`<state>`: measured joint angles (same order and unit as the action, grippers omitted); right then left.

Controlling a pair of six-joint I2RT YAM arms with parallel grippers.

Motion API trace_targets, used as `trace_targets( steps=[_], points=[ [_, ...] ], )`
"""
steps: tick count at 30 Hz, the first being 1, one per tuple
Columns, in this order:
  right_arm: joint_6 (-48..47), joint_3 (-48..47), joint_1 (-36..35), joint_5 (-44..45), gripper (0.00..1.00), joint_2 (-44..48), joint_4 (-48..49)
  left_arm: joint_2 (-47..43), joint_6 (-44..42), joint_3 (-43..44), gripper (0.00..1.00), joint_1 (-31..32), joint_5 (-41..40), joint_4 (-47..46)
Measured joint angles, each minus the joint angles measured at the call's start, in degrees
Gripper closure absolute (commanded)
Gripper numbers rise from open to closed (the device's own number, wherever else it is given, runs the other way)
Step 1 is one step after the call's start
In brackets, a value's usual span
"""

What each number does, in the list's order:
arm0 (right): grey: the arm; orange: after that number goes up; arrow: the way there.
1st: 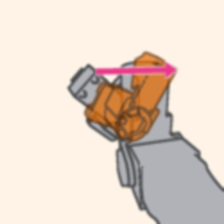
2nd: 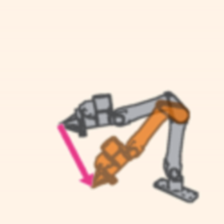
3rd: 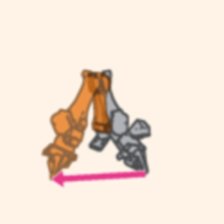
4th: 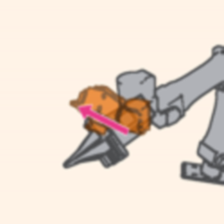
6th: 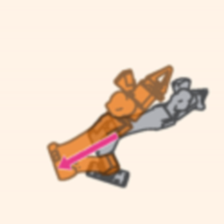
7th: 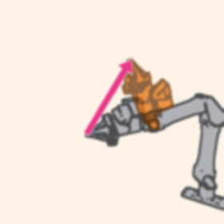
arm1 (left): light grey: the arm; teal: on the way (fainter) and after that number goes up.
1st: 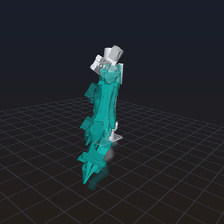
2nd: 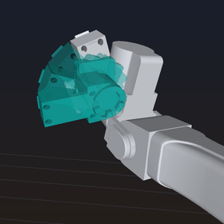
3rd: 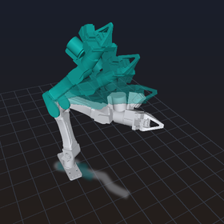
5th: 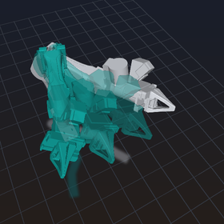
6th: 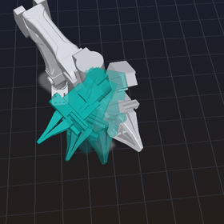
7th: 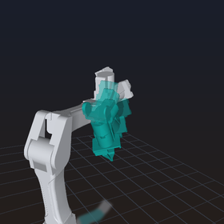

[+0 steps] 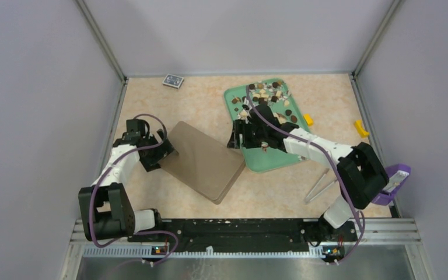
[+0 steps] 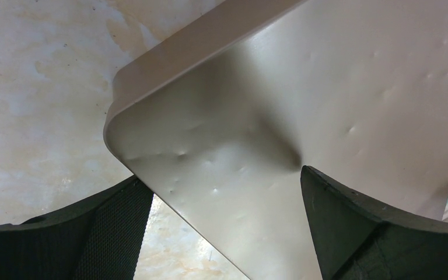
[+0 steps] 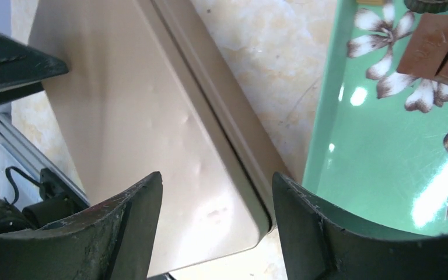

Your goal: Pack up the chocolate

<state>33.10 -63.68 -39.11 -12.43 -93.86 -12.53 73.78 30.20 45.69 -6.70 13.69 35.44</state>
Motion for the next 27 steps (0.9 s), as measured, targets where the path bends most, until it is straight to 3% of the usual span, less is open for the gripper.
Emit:
trace_targets(
  steps=[8,16,27],
  points=[
    [-2.5,0.4,-4.5,0.0,0.38,6.4,0.0,0.0,-0.4,1.6,0.02,0.0,1.3,1.4],
    [-4.1,2.3,-8.5,-1.6,0.38,5.9,-1.0,0.8,-0.4,2.3,0.02,0.0,3.6,1.4],
    [-4.6,2.2,-9.0,3.7,0.39,3.6,-4.7,1.8,-1.0,2.3,0.01,0.0,4.3,1.4]
  ],
)
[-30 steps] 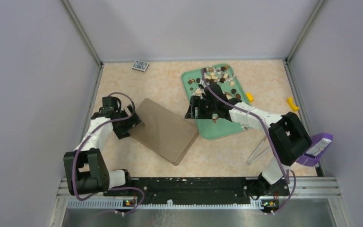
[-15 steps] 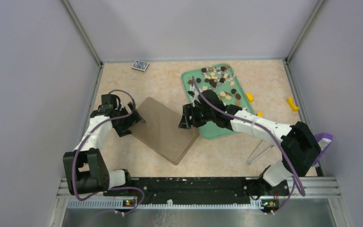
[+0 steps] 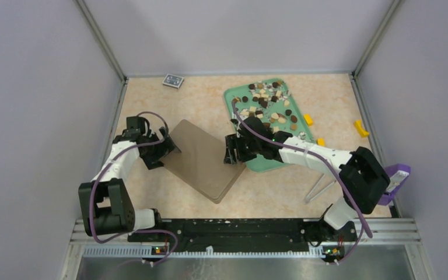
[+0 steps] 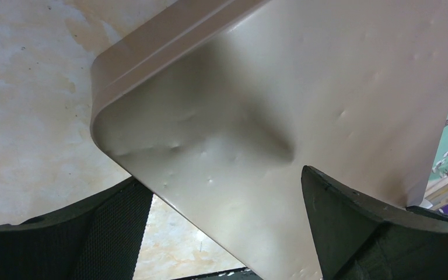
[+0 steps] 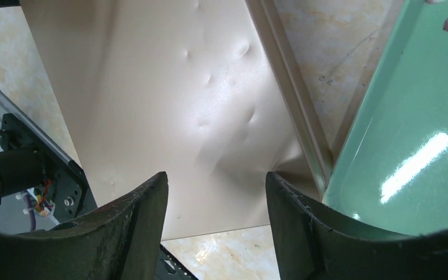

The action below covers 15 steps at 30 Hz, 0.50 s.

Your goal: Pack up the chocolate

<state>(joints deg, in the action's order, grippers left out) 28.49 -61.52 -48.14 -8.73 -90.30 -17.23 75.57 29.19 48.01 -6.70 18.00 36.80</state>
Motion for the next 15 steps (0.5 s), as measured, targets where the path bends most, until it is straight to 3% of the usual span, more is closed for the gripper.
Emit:
trace_targets(
  steps=[15],
  points=[
    [-1.7,-2.0,-1.5,11.8,0.39,-2.3,-3.3,0.8,-3.1,1.5,0.01,0.0,0.3,1.2]
  ],
)
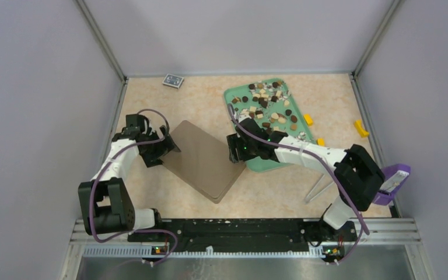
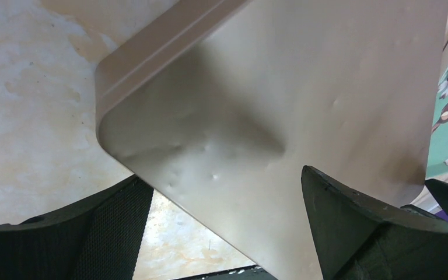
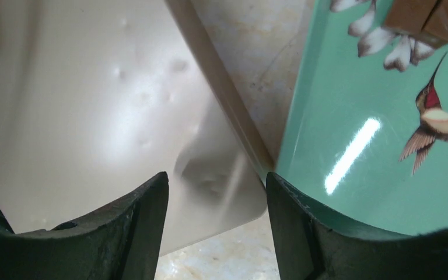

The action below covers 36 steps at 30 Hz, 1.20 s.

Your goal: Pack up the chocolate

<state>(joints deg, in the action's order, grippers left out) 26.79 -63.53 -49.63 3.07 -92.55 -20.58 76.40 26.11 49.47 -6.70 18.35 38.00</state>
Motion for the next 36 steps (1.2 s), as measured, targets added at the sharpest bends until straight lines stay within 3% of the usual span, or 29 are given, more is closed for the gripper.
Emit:
trace_targets(
  steps=[11,19,28,32,36],
  points=[
    [-0.3,1.2,-0.4,2.5,0.38,-0.5,-1.6,1.1,-2.1,1.6,0.01,0.0,-1.0,0.4],
    [-1.7,0.2,-2.5,4.6,0.28,1.6,-5.6,1.0,-2.3,3.5,0.01,0.0,-1.8,2.6],
    [-3.9,-5.3,-5.4,5.7,0.31,5.8,-6.4,-6.7,-2.3,10.7,0.04,0.0,-7.1,7.5],
    [-5.3,-6.0,-7.7,3.7,0.31,5.8,-5.6,-10.8,-2.0,12.0,0.06,0.0,-4.8,5.3],
    [-6.3,-6.7,-11.1,2.8,0.31,4.7,-5.1,-9.2,-1.4,12.1,0.06,0.0,-2.2,2.8]
  ],
)
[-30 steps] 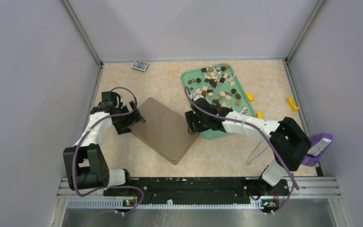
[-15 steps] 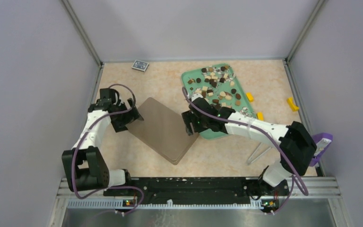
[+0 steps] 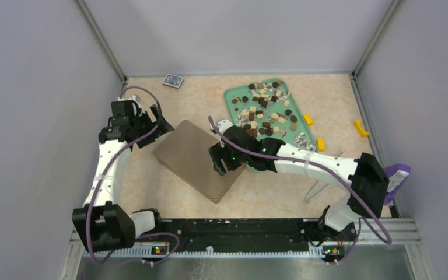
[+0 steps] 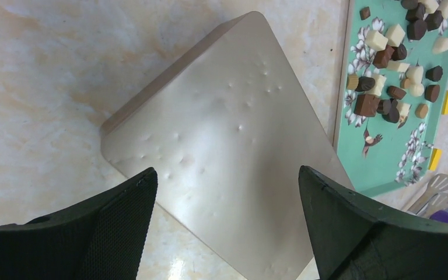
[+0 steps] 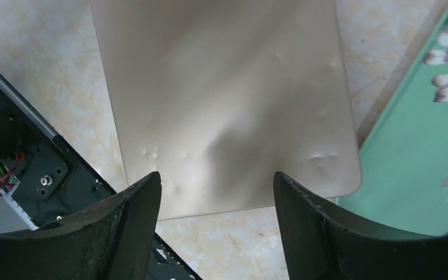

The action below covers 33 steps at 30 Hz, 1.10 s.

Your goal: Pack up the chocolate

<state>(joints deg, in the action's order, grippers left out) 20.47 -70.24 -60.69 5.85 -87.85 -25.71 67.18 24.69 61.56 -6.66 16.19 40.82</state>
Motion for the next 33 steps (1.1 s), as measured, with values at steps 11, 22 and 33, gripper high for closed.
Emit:
trace_targets(
  steps=[11,22,33],
  points=[
    [-0.8,5.4,-1.8,1.4,0.32,-5.9,3.1,8.7,1.1,-10.3,0.05,0.3,4.9,-8.7],
    [-2.0,-1.3,-1.4,5.6,0.27,-2.6,-1.2,3.1,0.9,-2.2,0.03,1.3,4.7,-3.9],
    [-0.7,-4.3,7.9,3.3,0.27,-5.6,1.7,11.0,4.9,0.9,0.03,7.7,4.2,-12.0]
  ],
)
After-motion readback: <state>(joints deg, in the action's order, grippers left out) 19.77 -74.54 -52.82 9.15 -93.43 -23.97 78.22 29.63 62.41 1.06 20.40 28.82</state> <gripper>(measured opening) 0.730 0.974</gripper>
